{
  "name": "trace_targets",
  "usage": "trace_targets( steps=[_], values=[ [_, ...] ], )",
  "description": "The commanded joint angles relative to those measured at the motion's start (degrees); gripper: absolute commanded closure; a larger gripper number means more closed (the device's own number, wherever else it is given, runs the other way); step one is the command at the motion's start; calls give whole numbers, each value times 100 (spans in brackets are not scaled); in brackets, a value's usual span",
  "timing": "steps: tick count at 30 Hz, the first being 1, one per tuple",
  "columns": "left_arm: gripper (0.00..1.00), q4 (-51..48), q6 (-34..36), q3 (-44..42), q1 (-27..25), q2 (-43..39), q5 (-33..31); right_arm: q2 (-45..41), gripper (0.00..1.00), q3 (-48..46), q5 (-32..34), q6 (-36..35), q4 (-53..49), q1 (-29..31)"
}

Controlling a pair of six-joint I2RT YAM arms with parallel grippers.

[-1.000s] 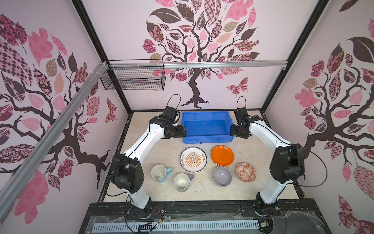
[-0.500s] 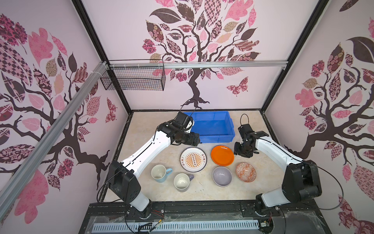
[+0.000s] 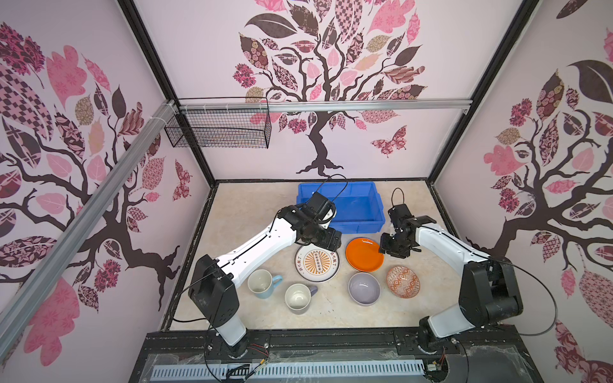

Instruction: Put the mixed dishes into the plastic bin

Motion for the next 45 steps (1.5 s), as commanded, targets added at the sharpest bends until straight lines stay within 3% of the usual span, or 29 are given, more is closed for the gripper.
trace_targets(
  steps=[1, 7, 10, 19, 32, 36, 45],
  values=[
    [13, -228, -53, -185, 185, -291, -522, -223, 42, 236, -185, -122, -71, 40],
    [13, -100, -497, -1175, 1135, -825, -268, -208, 39, 764, -263, -43, -155, 808],
    [13, -94, -507, -1378, 1317, -934, -275, -139, 39, 940, -546, 95, -93, 1006],
    [15, -179, -572, -1485, 1331, -910, -272, -135, 39, 1249, -730, 116, -127, 1271],
    [14, -237, -509, -1566, 1353, -1092, -356, -255, 36, 1101, -248, 40, -430, 1374],
    [15, -272, -515, -1737, 1369, -866, -257, -272, 37, 1042, -542, 27, -415, 1410],
    [31, -134, -576, -1718, 1372, -257, -52, 367, 46, 1398, -450, 105, -354, 2308]
  ],
)
